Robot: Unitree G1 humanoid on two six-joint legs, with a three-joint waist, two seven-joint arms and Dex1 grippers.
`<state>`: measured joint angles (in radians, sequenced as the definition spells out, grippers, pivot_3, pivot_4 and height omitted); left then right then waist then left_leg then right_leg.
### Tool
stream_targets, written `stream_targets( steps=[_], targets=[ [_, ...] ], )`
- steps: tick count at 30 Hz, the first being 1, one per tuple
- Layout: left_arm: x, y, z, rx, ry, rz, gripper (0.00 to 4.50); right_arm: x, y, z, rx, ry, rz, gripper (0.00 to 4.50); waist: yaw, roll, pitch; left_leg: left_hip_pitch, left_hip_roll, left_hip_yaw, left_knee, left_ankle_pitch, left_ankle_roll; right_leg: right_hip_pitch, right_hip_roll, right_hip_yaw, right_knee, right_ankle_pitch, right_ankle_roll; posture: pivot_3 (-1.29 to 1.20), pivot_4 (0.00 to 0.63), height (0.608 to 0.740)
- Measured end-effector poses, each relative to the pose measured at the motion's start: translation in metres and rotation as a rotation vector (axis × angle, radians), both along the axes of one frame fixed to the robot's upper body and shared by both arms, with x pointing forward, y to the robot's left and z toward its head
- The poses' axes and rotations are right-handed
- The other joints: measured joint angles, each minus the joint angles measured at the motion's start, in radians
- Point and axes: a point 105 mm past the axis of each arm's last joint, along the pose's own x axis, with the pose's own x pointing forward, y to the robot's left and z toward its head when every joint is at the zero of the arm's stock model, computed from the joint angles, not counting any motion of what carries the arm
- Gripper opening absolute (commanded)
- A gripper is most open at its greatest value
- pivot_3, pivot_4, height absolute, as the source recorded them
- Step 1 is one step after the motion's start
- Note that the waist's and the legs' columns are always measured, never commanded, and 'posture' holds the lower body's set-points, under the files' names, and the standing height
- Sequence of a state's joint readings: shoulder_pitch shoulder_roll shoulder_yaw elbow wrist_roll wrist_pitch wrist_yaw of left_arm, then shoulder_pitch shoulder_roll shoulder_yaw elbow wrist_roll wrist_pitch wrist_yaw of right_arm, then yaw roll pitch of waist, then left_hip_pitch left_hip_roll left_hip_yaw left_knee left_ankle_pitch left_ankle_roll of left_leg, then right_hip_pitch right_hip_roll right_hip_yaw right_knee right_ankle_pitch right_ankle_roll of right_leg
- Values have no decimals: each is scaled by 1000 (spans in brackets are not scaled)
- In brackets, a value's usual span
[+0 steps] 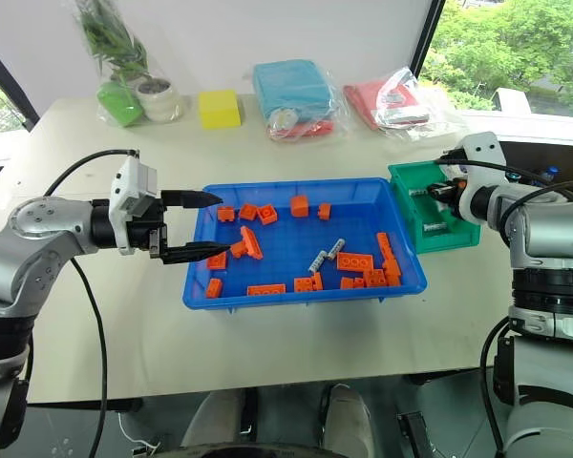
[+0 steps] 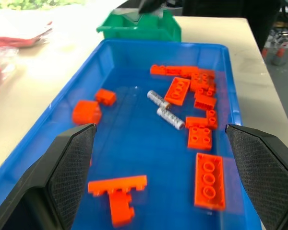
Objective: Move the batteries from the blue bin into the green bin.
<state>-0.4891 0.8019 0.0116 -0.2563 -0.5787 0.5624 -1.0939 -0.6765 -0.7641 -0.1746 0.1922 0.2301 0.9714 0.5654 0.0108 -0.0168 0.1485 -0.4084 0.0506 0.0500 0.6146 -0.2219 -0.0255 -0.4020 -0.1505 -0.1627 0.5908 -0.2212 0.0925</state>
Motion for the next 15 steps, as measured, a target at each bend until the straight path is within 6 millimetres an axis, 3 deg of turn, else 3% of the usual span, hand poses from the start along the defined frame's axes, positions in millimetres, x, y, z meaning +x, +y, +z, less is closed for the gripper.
stream_targets(
  steps=[1, 6, 15],
  targets=[
    [0, 0, 1, 0, -3, -1, 4500, 2, 0, 1, -15, -15, 7, 2784, -2, 0, 0, 0, 0, 0, 0, 0, 0, 0, 0, 0, 0, 0, 0, 0, 150, 704],
    [0, -3, 3, 3, -6, -20, 4500, 8, 20, 16, -41, -153, 199, 2784, -4, 0, 0, 0, 0, 0, 0, 0, 0, 0, 0, 0, 0, 0, 0, 0, 150, 704],
    [-1, -2, 3, 11, -2, -24, 4500, -6, 123, 13, -274, -172, 1014, 2784, -6, 1, 0, 0, 0, -1, 1, 0, 0, 0, 0, 0, 1, 0, 0, 0, 150, 704]
  ],
)
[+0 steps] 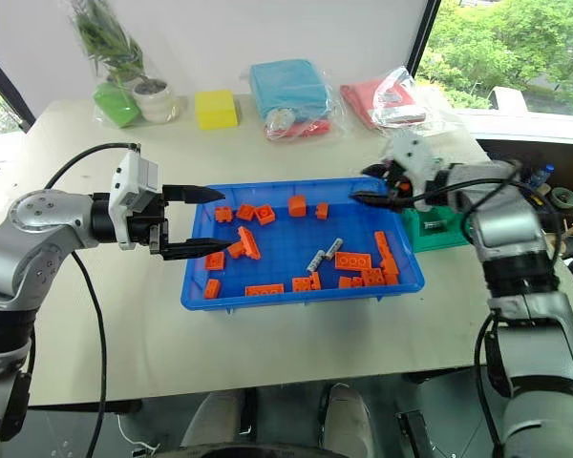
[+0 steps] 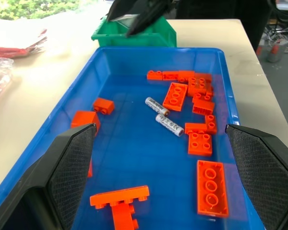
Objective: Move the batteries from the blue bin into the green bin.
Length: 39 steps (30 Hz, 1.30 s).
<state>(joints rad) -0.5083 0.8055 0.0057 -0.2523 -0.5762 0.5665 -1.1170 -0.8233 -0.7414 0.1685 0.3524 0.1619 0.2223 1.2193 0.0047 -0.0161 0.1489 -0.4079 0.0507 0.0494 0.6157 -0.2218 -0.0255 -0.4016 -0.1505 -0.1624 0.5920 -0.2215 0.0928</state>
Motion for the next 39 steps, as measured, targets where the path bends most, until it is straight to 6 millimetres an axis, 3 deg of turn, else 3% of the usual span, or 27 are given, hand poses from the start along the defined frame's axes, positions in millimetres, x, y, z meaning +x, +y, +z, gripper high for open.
stream_targets(
  steps=[4, 10, 15, 23, 26, 30, 33, 35, 39],
  targets=[
    [-3, -2, 0, 9, 1, 0, 4500, -15, 27, -31, -153, 72, 278, 2784, 5, 0, 0, 0, 0, 0, 1, 0, 0, 1, 0, 0, 1, 0, 0, 0, 150, 704],
    [-14, -2, -8, 23, 30, 5, 4500, -29, 35, -66, -342, 148, 507, 2784, 5, 0, 0, 0, 0, 0, 2, 0, -1, 1, 0, 0, 2, 0, 0, 0, 150, 704],
    [-21, -1, -10, 25, 38, 13, 4500, -23, 36, -81, -433, 126, 559, 2784, 4, 0, 0, 1, 0, 0, 2, 1, -1, 2, 0, 0, 2, 0, 0, 0, 150, 704],
    [-21, 0, -6, 23, 19, 36, 4500, -15, 44, -94, -437, 117, 556, 2784, 5, 0, 0, 2, 0, 0, 2, 1, -2, 4, 0, 0, 2, 1, -1, 0, 150, 704],
    [-21, 0, -6, 23, 17, 36, 4500, -15, 48, -96, -430, 120, 561, 1924, 2, -1, 0, 5, 0, 0, 1, 1, -2, 6, 0, 0, 2, 0, -1, 0, 150, 704],
    [-20, 0, -4, 21, 13, 35, 4500, -18, 48, -97, -387, 145, 552, 44, 4, 0, 0, 5, 0, -1, 1, 1, -2, 7, 0, 0, 2, 0, -1, 0, 150, 704],
    [-19, 1, -4, 18, 17, 40, 4500, -18, 51, -95, -298, 165, 503, 54, 3, 0, 0, 5, 0, -1, 2, 1, -2, 6, 0, 0, 3, 1, -1, 0, 150, 704],
    [-18, 1, -4, 16, 18, 40, 4500, -14, 57, -83, -174, 152, 424, 54, 3, 1, 1, 5, 0, -1, 2, 1, -2, 6, 0, 0, 3, 2, -4, 0, 150, 704],
    [-16, 3, -6, 11, 26, 40, 4500, 9, 52, -28, 96, 14, 137, 54, 9, 1, 1, 5, 0, -1, 2, 1, -2, 6, 0, 0, 3, 2, -4, 0, 150, 704]
  ],
)
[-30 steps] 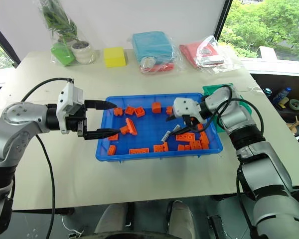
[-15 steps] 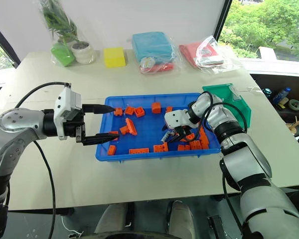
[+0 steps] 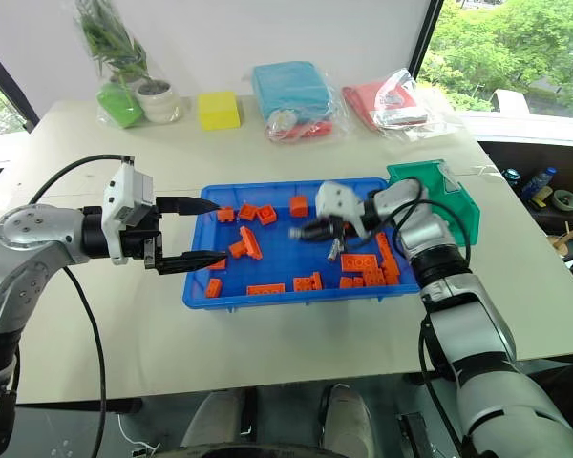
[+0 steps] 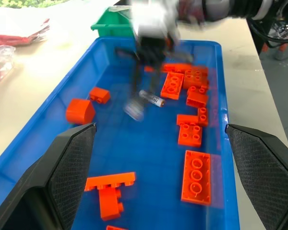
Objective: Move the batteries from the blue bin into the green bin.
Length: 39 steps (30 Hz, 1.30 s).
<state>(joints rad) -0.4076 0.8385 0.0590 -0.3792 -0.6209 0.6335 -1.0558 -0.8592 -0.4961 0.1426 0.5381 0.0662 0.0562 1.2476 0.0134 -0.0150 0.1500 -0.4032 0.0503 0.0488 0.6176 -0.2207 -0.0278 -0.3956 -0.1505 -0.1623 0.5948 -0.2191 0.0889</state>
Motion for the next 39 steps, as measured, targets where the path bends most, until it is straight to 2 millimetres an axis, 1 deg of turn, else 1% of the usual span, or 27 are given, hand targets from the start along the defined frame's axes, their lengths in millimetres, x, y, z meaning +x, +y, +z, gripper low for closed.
stream_targets(
  steps=[2, 3, 4, 5, 7, 10, 12, 14, 15, 19, 21, 22, 24, 26, 28, 30, 32, 34, 39],
  targets=[
    [0, 0, 0, -4, -4, -8, 4500, 7, -15, 19, 64, -35, -136, 54, 3, -1, -1, 0, 0, 0, 0, 0, 0, 0, 0, 0, -1, -2, 2, 0, 150, 704],
    [1, -1, 0, -10, -3, -13, 4500, 9, -33, 26, 93, -45, -247, 54, 9, -2, -1, -1, -1, -1, 0, 0, 0, 0, -1, 0, -1, -2, 3, 0, 150, 704],
    [1, -2, 0, -15, -2, -15, 4500, 10, -55, 28, 106, -44, -357, 54, 18, -2, -1, -1, -1, -1, 1, 0, 0, 0, -1, 0, -2, -2, 3, 0, 150, 704],
    [2, -1, -1, -19, -2, -15, 4500, 9, -78, 28, 111, -37, -466, 54, 25, -2, -1, -2, -1, -1, 1, -1, 0, 0, -1, 0, -3, -3, 2, 0, 150, 704],
    [5, 0, -2, -19, 5, -12, 4500, 2, -114, 22, 100, -13, -640, 54, 29, -2, -1, -4, -1, -1, 2, -1, 0, -1, -1, 0, -2, -3, 1, 0, 150, 704],
    [10, -4, -2, -25, 0, -31, 4500, -10, -150, 10, 53, 11, -818, 54, 23, -1, -1, -3, 0, 0, 2, -1, 0, -2, -1, 0, -2, -4, 2, 0, 150, 704],
    [11, -7, 1, -30, -10, -49, 4500, -12, -165, 6, 32, 18, -904, 54, 16, -1, -1, -3, 0, 0, 1, -1, 1, -3, 0, 0, -1, -3, 2, 0, 150, 704],
    [13, -10, 3, -28, -23, -62, 4500, -13, -173, 3, 22, 30, -960, 1116, 8, -1, -1, -3, 0, 0, 1, 0, 1, -3, 0, 0, -1, -3, 3, 0, 150, 704],
    [14, -11, 3, -27, -24, -65, 4500, -14, -173, 2, 22, 35, -969, 1523, 2, -1, -1, -3, 0, 0, 1, 0, 1, -3, 0, 0, -1, -2, 3, 0, 150, 704],
    [17, -13, 3, -28, -19, -68, 4500, -12, -172, 2, 30, 31, -985, 3582, -2, -1, -1, -3, 0, 0, 1, 0, 1, -3, 0, 0, -1, -2, 4, 0, 150, 704],
    [18, -13, 3, -27, -19, -65, 4500, -10, -168, 7, 61, 33, -978, 3582, -3, 0, -1, -3, 0, 0, 1, 0, 1, -3, 0, 0, -1, -2, 4, 0, 150, 704],
    [18, -13, 3, -27, -19, -64, 4500, -8, -161, 11, 85, 38, -963, 3582, -3, 0, -1, -3, 0, 0, 1, 0, 1, -3, 0, 0, -1, -2, 4, 0, 150, 704],
    [18, -13, 3, -30, -20, -63, 4500, -8, -139, 18, 172, 74, -908, 3582, -3, -1, -1, -3, 1, -1, 0, 0, 1, -3, 0, 0, -1, -2, 3, 0, 150, 704],
    [18, -14, 3, -30, -22, -62, 4500, -14, -112, 17, 246, 152, -840, 3582, -2, -1, -1, -3, 1, -1, 0, 0, 1, -3, 0, 0, -1, -2, 3, 0, 150, 704],
    [16, -15, 3, -30, -30, -58, 4500, -25, -89, 9, 276, 235, -776, 3582, 2, -1, -1, -4, 0, -2, 1, -1, 1, -2, 0, 0, -1, -2, 3, 0, 150, 704],
    [15, -15, 2, -31, -33, -48, 4500, -34, -75, -2, 277, 299, -757, 3582, 5, -1, -1, -4, -1, -2, 2, -1, 2, -2, -1, 0, -2, -2, 3, 0, 150, 704],
    [13, -15, 0, -34, -25, -36, 4500, -38, -69, -12, 278, 359, -788, 3582, 3, -1, -1, -5, -1, -3, 3, -1, 2, -2, -1, 0, -2, -4, 1, 0, 150, 704],
    [10, -16, -2, -34, -22, -34, 4500, -40, -68, -22, 269, 410, -830, 3582, 2, -1, -1, -5, 0, -3, 4, -1, 2, -2, 0, 0, -1, -4, 1, 0, 150, 704],
    [8, -9, -1, -30, -22, -1, 4500, -53, -61, -60, 232, 574, -936, 3582, -1, -1, -1, -5, 0, -3, 3, -1, 2, -3, 0, 0, -1, -3, 3, 0, 150, 704]
  ],
)
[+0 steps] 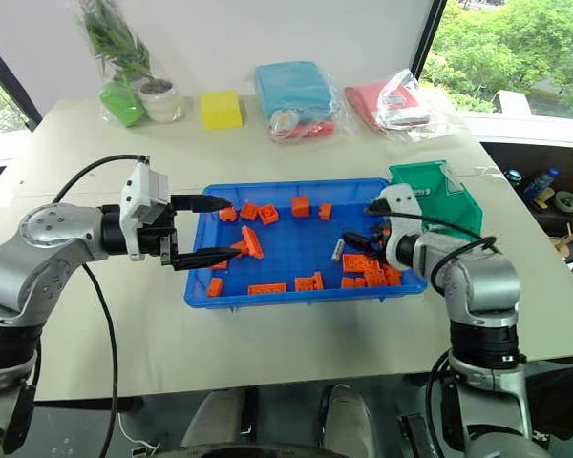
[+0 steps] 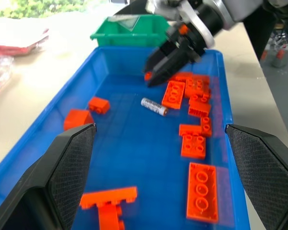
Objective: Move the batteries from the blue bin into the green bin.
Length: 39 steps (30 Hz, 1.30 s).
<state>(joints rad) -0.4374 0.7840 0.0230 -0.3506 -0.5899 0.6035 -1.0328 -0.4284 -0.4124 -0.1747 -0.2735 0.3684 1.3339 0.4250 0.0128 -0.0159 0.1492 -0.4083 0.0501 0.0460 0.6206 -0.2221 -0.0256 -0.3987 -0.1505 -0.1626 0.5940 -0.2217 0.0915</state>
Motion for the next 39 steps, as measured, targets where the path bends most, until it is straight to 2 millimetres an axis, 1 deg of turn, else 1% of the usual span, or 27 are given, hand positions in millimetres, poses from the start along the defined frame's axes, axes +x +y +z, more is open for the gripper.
stream_targets(
  steps=[1, 7, 13, 15, 17, 18, 20, 22, 25, 27, 28, 30, 31, 32, 34, 35, 37, 39],
  targets=[
    [0, 0, 1, 0, -5, 4, 4500, -2, 3, -3, 7, 18, 1, 3582, 0, 0, 0, 0, 0, 0, 0, 0, 0, 0, 0, 0, 0, 0, 0, 0, 150, 704],
    [0, 0, 2, -6, -3, 8, 4500, -3, 27, -6, 42, 28, 42, 3582, 1, 0, 0, 0, 0, 0, 0, 0, 0, -1, 0, 0, 0, -1, -2, 0, 150, 704],
    [0, 0, 4, -1, -10, 8, 4500, -1, 33, -10, 22, 20, 59, 3582, 0, 0, 0, 0, 0, 0, 0, 0, 0, -4, 0, 0, -1, -2, -2, 0, 150, 704],
    [0, 0, 4, 1, -12, 8, 4500, 1, 34, -11, 13, 8, 65, 3038, 0, -1, -1, 0, 0, 0, 0, 0, 0, -4, 0, 0, -1, -2, -2, 0, 150, 704],
    [0, 0, 4, 1, -11, 8, 4500, 3, 34, -14, -1, 3, 68, 2285, 0, -2, -1, 0, 0, 0, 0, 0, 0, -4, 0, 0, 0, -2, -2, 0, 150, 704],
    [0, 0, 4, 1, -10, 8, 4500, 4, 33, -15, -12, -1, 71, 1681, 0, -2, -1, 0, 0, 0, 0, 0, 0, -4, 0, 0, -1, -2, -2, 0, 150, 704],
    [1, 1, 4, 2, -9, 8, 4500, 4, 36, -16, -17, -6, 84, 732, 0, -2, -1, 0, 0, 0, 0, 0, 0, -4, 0, 0, 0, -2, -2, 0, 150, 704],
    [1, 1, 6, 2, -12, 6, 4500, 3, 38, -15, -12, -8, 102, 732, 0, -2, -1, 0, 0, 0, 0, 0, 0, -4, 0, 0, 0, -2, -2, 0, 150, 704],
    [3, 2, 9, 7, -23, 6, 4500, 4, 34, -11, -8, -14, 115, 732, 1, -1, -1, 0, 0, 0, 0, 0, 0, -4, 0, 0, -1, -2, -2, 0, 150, 704],
    [3, 3, 9, 6, -20, 7, 4500, 10, 26, 0, -1, -36, 103, 732, 1, -1, 0, -1, 0, 0, 0, 0, 0, -5, 0, 0, -1, -2, -2, 0, 150, 704],
    [4, 3, 8, 5, -18, 8, 4500, 16, 16, 11, 4, -61, 77, 732, 1, 0, 0, -1, 0, 0, 0, 0, 0, -5, 0, 0, -1, -2, -2, 0, 150, 704],
    [4, 3, 8, 5, -18, 6, 4500, 31, -11, 43, -5, -145, 1, 732, 2, 1, 1, -1, 0, 0, 0, 0, 0, -5, 0, 0, -1, -1, -2, 0, 150, 704],
    [4, 3, 8, 5, -18, 4, 4500, 36, -25, 54, -20, -175, -31, 732, 3, 1, 1, -1, 0, 0, 0, 0, 0, -5, 0, 0, -1, -1, -2, 0, 150, 704],
    [4, 3, 8, 5, -18, 3, 4500, 40, -43, 69, -37, -210, -77, 732, 4, 1, 1, -1, 0, 0, 0, 0, 0, -5, 0, 0, -1, -2, -2, 0, 150, 704],
    [5, 4, 7, 4, -12, 6, 4500, 43, -77, 87, -57, -253, -166, 732, 3, 0, 0, -1, 0, 0, -1, -1, 1, -4, 0, 0, -2, -2, -2, 0, 150, 704],
    [5, 5, 7, 3, -9, 7, 4500, 42, -85, 90, -61, -258, -186, 732, 0, -1, 0, -1, 0, 1, -2, -1, 1, -1, 0, 0, -2, -1, -2, 0, 150, 704],
    [5, 4, 6, 1, -7, 1, 4500, 42, -95, 87, -78, -252, -205, 732, -2, -1, 0, 0, 0, 1, -3, 0, 1, -1, 0, 0, -2, -1, 0, 0, 150, 704],
    [5, 3, 6, -1, -5, -5, 4500, 41, -107, 79, -98, -232, -233, 1280, -3, 0, 0, 0, 0, 2, -4, 0, 1, -2, 0, 0, -2, 0, 0, 0, 150, 704]
  ],
)
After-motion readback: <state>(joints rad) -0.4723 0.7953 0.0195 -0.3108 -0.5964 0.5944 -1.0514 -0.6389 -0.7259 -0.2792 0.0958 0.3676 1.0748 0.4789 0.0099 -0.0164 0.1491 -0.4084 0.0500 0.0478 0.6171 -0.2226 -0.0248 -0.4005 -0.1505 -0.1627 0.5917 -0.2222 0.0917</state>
